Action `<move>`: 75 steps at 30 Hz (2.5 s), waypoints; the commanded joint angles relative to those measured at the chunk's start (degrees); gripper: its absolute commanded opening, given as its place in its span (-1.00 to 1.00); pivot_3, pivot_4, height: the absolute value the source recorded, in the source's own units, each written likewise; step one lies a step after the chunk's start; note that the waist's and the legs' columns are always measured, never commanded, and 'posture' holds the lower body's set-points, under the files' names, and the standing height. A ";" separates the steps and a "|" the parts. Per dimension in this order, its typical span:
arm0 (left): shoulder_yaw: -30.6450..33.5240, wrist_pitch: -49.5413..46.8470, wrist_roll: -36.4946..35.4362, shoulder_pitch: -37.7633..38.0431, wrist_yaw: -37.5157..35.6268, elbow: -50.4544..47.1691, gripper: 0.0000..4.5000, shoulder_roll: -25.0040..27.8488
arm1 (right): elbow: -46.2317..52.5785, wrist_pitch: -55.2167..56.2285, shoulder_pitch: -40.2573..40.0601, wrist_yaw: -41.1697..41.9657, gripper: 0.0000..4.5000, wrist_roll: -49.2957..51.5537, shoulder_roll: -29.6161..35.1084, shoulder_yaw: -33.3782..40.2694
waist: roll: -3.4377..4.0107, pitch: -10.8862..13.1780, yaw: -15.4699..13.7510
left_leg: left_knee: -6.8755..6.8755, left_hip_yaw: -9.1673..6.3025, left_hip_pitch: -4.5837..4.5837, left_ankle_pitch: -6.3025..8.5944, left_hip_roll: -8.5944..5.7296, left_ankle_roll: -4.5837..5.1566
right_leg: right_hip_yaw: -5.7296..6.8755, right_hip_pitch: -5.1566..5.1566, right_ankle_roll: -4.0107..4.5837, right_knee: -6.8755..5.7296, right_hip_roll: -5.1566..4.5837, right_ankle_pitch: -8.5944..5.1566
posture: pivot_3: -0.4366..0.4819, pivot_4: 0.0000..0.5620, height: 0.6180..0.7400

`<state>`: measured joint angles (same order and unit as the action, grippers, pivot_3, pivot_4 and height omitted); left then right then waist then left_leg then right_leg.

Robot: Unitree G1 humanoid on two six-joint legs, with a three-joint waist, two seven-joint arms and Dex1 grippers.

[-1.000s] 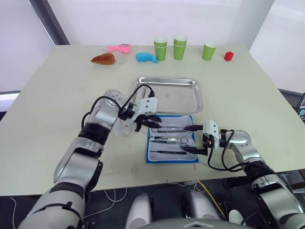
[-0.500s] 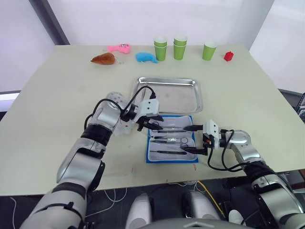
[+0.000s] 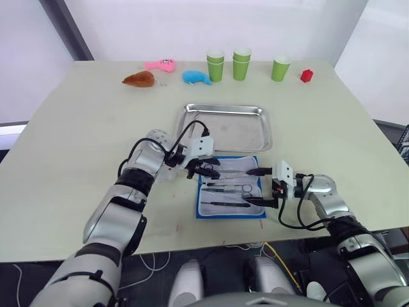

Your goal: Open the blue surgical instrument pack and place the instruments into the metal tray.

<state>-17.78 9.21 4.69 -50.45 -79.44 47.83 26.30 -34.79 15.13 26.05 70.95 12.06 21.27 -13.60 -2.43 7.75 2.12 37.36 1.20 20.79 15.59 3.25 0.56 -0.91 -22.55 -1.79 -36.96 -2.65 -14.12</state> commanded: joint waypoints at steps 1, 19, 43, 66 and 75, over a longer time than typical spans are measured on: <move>1.33 2.16 -1.12 0.17 0.42 2.50 -0.19 -1.20 | -7.02 -2.62 -3.21 -3.10 1.00 -6.66 1.16 -2.73 | -0.01 0.00 -0.02 | 0.00 0.00 0.00 0.00 0.00 0.00 | 0.00 0.00 0.01 0.00 0.00 0.00 | -0.05 -0.47 0.99; 0.29 6.01 1.32 -0.52 -1.69 10.95 -0.99 -0.95 | -7.31 -2.50 -2.49 -3.02 1.00 -6.94 1.06 -2.80 | 0.05 -0.06 0.08 | -0.01 -0.03 -0.03 0.00 0.00 0.00 | 0.02 0.00 -0.03 0.00 0.01 -0.01 | -0.05 -0.47 0.99; -3.05 -11.44 2.41 -1.82 -6.03 -11.46 -0.99 2.07 | -7.22 -2.78 -2.94 -3.33 1.00 -7.06 0.27 -3.22 | 0.09 0.00 0.22 | -0.04 -0.06 -0.01 0.00 0.02 0.00 | 0.00 -0.03 -0.06 0.00 0.05 -0.04 | -0.05 -0.47 0.99; -4.98 -19.39 1.75 -0.96 -8.93 -22.32 -0.99 6.64 | -8.16 -3.34 -2.31 -3.26 1.00 -7.76 -0.04 -3.75 | 0.22 0.20 0.34 | -0.08 -0.06 -0.01 0.00 0.06 0.00 | -0.07 -0.04 -0.06 0.00 0.17 -0.04 | -0.05 -0.47 0.99; -4.92 -19.59 1.44 -1.22 -9.34 -22.26 -0.99 7.96 | -8.33 -3.37 -2.24 -3.43 1.00 -7.85 -0.30 -3.69 | 0.22 0.20 0.34 | -0.09 -0.09 0.04 0.00 0.07 0.00 | -0.22 -0.18 -0.02 0.00 0.37 -0.01 | -0.05 -0.47 0.99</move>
<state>-22.58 -10.69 7.00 -51.32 -87.11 27.52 33.62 -34.94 15.13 26.69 70.85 11.44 20.32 -13.75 -2.21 7.95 2.46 37.27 1.11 20.83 15.60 3.33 0.56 -1.15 -22.73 -1.81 -36.96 -2.27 -14.13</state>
